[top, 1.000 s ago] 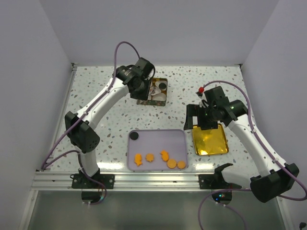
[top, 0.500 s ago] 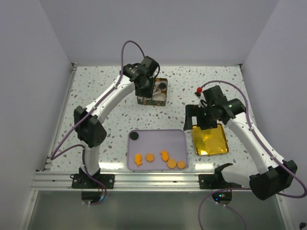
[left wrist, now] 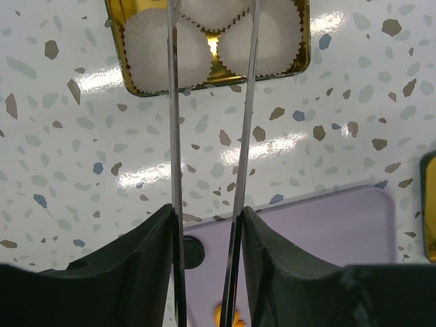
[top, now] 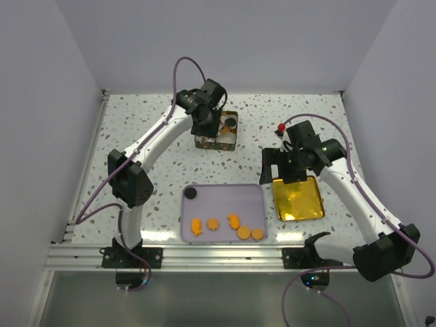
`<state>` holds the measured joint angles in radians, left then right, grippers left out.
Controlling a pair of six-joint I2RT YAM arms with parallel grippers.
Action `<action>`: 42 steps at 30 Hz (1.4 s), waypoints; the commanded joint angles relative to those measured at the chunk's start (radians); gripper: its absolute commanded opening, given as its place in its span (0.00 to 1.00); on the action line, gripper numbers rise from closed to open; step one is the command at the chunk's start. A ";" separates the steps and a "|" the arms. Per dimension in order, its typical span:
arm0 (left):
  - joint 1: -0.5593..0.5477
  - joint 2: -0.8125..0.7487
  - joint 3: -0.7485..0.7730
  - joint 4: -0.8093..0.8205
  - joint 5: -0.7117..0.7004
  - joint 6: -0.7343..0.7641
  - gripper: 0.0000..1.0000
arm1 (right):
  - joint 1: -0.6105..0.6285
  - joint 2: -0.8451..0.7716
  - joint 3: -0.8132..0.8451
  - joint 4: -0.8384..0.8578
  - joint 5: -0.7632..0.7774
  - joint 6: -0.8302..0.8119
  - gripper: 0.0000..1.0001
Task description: Pack the cookies
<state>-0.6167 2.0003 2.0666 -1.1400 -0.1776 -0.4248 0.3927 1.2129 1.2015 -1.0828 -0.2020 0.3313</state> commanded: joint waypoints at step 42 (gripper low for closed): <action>-0.046 -0.635 -0.606 0.025 -0.026 -0.160 0.48 | 0.032 0.045 0.033 0.018 -0.056 -0.012 0.99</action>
<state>-0.6323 1.4467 1.5074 -1.1309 -0.2089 -0.5285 0.4198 1.2484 1.2018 -1.0760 -0.2310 0.3317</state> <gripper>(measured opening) 0.480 0.986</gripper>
